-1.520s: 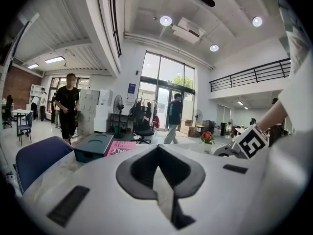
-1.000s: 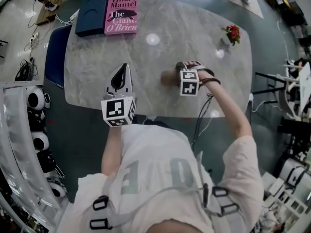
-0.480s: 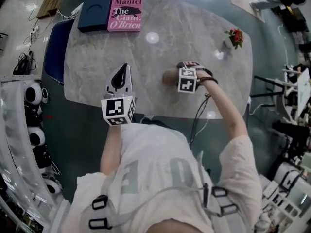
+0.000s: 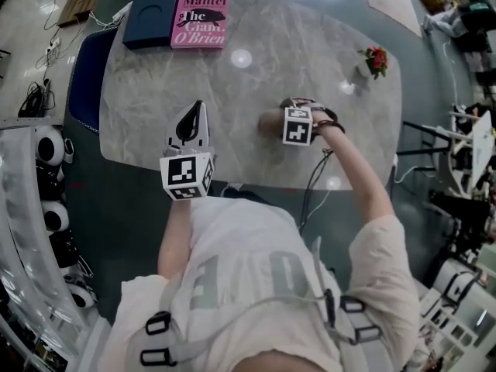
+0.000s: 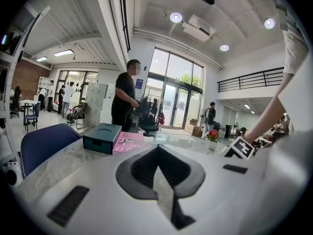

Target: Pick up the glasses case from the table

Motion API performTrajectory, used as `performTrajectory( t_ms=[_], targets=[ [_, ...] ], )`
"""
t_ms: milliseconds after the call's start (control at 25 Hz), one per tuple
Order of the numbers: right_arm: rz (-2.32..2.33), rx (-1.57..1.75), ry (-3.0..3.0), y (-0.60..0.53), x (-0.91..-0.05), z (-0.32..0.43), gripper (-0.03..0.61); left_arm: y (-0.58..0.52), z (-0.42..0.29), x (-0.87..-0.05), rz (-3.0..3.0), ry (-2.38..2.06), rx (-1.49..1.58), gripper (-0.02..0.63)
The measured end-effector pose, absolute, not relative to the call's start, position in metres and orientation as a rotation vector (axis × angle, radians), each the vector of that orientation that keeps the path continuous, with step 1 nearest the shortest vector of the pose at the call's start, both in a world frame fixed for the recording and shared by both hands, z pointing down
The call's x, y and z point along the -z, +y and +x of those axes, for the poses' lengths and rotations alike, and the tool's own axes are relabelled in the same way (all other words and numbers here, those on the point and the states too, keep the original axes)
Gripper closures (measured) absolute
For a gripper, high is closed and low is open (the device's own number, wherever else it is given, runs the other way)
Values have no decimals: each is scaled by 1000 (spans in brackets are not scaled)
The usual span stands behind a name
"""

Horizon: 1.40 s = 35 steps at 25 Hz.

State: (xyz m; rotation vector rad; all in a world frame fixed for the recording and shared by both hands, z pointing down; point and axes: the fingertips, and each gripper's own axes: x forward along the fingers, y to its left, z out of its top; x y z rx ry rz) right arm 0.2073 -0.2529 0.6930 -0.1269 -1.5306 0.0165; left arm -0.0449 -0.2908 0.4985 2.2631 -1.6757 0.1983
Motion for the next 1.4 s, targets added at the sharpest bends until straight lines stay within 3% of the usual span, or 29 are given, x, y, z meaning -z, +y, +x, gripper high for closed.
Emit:
performTrajectory(
  t_ms=[1400],
  targets=[
    [51,-22,-1597,-281,-649,193,201,-283,-63,-480,2294,-1733,-220,611]
  ],
)
